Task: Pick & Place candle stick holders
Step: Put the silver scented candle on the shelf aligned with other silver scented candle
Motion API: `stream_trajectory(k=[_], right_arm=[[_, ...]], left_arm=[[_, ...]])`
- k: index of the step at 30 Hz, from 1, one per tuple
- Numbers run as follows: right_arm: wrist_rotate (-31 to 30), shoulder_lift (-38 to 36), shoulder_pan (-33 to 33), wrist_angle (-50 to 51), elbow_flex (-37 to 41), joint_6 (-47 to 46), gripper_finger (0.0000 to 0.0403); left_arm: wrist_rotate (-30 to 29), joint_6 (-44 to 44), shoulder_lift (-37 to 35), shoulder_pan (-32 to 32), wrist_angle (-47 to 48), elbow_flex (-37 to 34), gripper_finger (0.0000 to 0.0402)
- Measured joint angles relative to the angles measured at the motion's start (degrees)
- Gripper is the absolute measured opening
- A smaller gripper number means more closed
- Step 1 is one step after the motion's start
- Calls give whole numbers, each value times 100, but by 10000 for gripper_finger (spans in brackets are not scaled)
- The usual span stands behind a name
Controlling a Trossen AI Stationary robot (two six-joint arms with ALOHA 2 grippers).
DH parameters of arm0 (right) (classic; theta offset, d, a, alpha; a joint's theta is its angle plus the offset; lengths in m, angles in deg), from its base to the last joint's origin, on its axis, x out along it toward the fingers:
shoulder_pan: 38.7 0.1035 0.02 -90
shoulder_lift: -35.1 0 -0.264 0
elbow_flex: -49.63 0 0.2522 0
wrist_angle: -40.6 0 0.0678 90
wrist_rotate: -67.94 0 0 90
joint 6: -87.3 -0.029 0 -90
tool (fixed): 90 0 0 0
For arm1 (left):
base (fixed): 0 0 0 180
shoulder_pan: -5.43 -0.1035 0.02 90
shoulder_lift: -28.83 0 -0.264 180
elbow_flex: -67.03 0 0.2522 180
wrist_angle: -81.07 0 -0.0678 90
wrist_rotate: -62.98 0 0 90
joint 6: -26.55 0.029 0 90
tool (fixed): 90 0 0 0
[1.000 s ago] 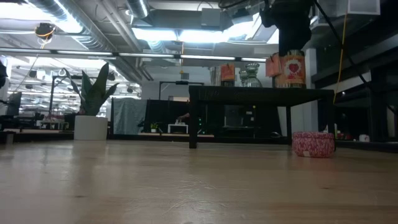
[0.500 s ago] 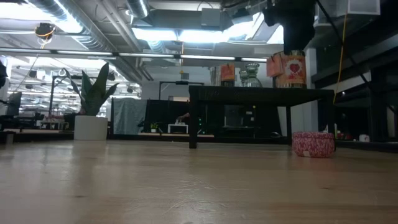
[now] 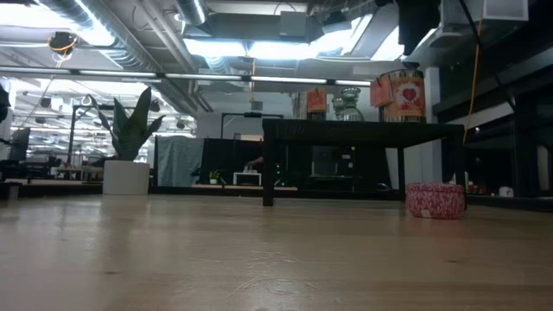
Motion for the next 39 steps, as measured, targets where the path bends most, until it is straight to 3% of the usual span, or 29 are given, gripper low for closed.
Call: stream_trajectory(k=[8,14,20,32,39], right_arm=[[-2,2,0,68,-27,-5,219],[86,2,0,63,-27,-138,209],[566,-19,9,61,-25,437,202],[562,-756,0,-8,31,1799,107],[330,-1502,-40,-425,831,1948,59]], left_arm=[[2,2,0,0,0,0,180],[2,2,0,0,1,0,180],[2,0,0,0,2,0,180],[48,-90,0,0,2,0,180],[46,-90,0,0,2,0,180]])
